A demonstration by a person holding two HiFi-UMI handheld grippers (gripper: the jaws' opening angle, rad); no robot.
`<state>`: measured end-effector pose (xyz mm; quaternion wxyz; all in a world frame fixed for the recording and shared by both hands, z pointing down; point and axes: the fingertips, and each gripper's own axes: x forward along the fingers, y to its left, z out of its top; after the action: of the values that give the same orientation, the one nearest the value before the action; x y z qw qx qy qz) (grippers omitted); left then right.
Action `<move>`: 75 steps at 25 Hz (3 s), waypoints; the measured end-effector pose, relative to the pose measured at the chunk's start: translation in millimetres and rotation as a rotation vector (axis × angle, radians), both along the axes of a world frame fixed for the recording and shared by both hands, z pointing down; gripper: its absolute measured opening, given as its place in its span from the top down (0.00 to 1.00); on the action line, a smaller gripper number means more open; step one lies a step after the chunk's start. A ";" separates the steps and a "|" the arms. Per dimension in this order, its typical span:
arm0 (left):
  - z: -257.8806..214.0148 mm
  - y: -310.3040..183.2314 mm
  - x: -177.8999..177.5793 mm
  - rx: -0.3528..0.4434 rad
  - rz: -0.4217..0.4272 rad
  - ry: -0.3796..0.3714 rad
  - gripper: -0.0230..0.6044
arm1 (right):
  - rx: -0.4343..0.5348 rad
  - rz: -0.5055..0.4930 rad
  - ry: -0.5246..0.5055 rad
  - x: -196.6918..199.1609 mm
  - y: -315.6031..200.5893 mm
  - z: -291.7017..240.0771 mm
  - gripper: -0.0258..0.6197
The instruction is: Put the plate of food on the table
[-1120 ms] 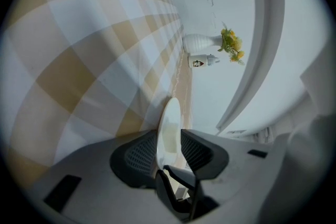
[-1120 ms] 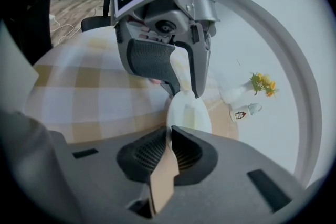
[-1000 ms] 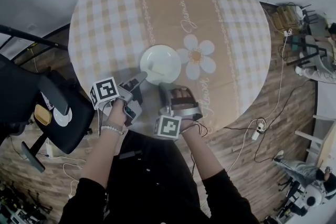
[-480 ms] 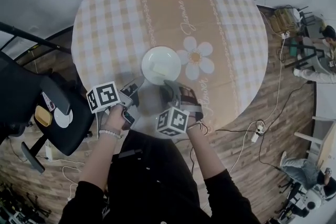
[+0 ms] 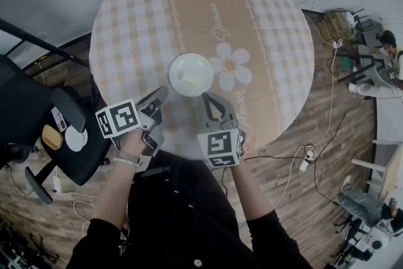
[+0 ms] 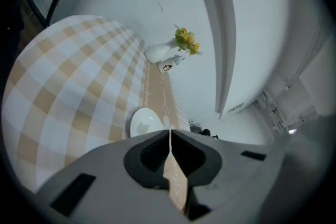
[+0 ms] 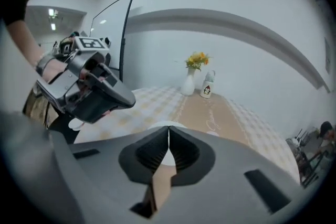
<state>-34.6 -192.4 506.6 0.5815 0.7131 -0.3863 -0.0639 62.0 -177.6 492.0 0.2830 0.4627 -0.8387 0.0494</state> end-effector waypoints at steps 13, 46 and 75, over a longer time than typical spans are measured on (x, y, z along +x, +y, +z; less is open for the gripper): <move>-101.2 4.3 -6.5 0.371 0.050 -0.220 0.96 | 0.082 0.086 -0.265 13.9 15.4 -95.1 0.96; -256.5 39.4 10.5 0.857 0.096 -0.513 0.96 | 0.331 0.076 -0.388 15.1 35.8 -231.1 0.96; -255.2 38.4 9.1 0.858 0.108 -0.490 0.96 | 0.320 0.069 -0.311 10.6 34.3 -220.8 0.96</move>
<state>-25.5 -154.0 251.4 0.1301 0.9013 -0.4129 -0.0175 72.6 -143.3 271.2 0.0717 0.5168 -0.8531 -0.0041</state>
